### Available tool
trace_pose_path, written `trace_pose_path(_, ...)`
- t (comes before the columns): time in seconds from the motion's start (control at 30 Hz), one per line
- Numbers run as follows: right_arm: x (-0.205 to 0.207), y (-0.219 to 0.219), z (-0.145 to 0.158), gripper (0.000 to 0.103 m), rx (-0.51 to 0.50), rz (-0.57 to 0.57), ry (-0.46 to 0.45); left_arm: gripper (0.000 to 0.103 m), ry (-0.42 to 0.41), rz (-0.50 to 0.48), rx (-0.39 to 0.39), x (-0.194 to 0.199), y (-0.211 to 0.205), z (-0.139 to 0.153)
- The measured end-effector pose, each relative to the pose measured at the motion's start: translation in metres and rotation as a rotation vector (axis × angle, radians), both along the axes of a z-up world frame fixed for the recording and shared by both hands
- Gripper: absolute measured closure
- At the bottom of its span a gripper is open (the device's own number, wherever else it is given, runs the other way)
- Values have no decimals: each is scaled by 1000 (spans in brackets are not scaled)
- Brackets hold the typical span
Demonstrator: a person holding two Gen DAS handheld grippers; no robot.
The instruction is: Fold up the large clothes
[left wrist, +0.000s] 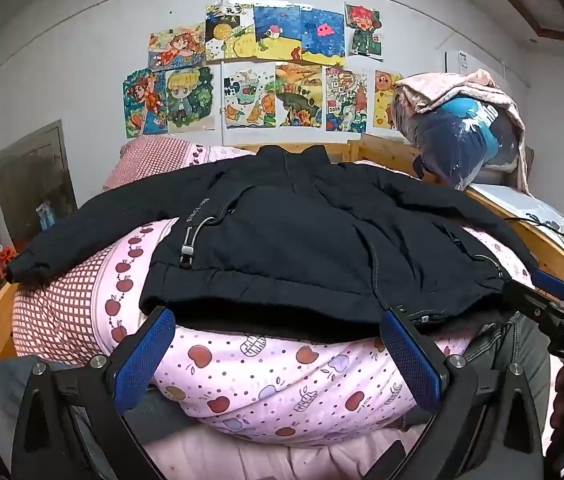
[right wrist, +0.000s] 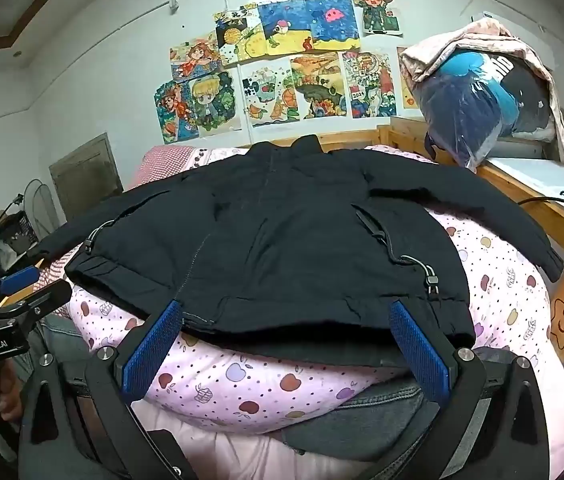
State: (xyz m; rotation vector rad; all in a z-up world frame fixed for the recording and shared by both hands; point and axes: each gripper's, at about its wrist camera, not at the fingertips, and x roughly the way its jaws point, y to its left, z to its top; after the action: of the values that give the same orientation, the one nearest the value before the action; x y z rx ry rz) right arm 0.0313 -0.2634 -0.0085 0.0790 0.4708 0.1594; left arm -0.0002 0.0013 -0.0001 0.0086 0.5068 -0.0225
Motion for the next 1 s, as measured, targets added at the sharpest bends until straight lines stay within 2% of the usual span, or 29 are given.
trace_pose_path(0.23, 2, -9, -21, 1, -1, -1, -6, 0, 4, 4, 4, -2, -2, -1)
trace_pose_path(0.47, 4, -7, -9, 1, 14, -8, 14, 0, 10, 5, -11, 1, 2, -1)
trace_pose_path(1.0, 0, -10, -10, 1, 11, -15, 23, 0, 8, 6, -10, 0, 1, -1)
